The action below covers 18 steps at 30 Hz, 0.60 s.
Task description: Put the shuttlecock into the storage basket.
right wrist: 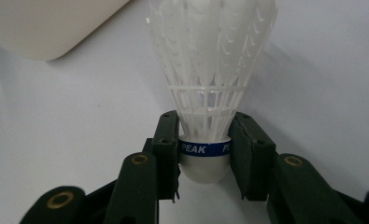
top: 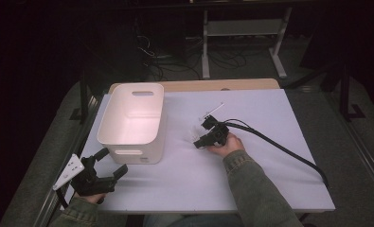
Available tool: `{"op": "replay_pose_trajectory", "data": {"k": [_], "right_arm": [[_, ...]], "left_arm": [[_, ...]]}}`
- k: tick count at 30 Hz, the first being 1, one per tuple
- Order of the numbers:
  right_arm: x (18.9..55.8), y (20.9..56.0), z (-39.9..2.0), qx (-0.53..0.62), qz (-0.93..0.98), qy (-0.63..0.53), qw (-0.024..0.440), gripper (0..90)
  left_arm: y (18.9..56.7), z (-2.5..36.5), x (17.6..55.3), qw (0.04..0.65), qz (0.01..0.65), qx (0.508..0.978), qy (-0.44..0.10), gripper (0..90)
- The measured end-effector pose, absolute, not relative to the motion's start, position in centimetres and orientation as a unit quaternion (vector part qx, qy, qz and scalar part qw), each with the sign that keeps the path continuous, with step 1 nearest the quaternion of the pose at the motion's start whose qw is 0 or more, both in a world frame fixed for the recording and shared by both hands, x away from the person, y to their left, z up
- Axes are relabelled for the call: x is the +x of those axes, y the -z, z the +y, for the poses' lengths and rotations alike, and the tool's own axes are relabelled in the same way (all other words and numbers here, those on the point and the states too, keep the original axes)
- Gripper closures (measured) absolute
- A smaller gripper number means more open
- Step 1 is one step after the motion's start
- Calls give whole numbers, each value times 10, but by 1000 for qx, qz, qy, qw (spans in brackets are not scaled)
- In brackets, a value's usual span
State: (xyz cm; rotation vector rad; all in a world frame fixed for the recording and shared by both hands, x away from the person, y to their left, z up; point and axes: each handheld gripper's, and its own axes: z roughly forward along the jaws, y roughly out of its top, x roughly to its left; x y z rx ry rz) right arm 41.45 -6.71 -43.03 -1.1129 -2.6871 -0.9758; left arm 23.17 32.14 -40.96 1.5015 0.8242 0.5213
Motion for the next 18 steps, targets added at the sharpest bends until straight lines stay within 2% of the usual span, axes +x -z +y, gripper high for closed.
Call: {"op": "replay_pose_trajectory", "data": {"k": [18], "right_arm": [[410, 402, -74, -345, -861, 372, 38, 634]], "left_arm": [[410, 321, 232, 626, 360, 654, -224, 0]]}}
